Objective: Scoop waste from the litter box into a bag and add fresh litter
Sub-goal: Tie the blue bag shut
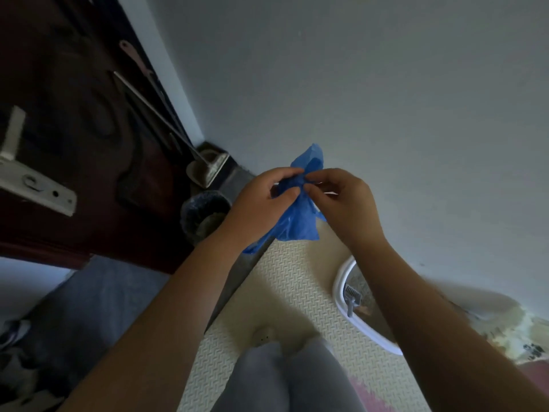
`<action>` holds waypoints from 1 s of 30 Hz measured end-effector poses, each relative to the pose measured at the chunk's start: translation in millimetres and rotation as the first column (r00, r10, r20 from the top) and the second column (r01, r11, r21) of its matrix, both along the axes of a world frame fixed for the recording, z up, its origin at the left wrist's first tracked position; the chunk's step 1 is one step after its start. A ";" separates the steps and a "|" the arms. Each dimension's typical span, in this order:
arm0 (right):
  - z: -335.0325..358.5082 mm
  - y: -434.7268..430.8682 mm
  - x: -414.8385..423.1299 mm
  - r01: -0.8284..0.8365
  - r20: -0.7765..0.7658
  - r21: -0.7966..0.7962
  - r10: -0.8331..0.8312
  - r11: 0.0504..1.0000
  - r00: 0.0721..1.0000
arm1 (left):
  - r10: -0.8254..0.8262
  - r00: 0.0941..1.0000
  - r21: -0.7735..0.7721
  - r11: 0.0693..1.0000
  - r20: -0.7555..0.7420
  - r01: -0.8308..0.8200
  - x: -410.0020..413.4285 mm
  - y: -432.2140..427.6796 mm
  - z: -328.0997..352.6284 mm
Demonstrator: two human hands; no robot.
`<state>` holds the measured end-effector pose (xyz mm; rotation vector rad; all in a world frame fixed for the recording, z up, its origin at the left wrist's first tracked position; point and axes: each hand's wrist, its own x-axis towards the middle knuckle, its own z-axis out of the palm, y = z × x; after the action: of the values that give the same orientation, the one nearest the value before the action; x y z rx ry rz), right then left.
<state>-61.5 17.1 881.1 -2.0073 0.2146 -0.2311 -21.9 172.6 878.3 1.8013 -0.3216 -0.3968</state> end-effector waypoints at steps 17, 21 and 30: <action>-11.2 59.6 93.0 -0.288 -0.071 0.044 0.291 0.956 0.954 | 0.298 0.949 -0.034 0.953 -0.102 -0.302 44.7 63.8 -5.4; -16.9 89.8 123.4 -0.295 -0.111 0.078 0.302 0.952 0.947 | 0.322 0.940 -0.009 0.946 -0.111 -0.324 74.1 93.9 -6.5; -47.4 178.7 202.6 -0.286 -0.271 0.144 0.316 0.947 0.909 | 0.327 0.923 0.083 0.945 -0.205 -0.316 141.6 180.1 -38.9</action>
<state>141.1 195.8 833.6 -1.9358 0.0957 0.2710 119.7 352.6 839.4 1.7987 0.1389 -0.3644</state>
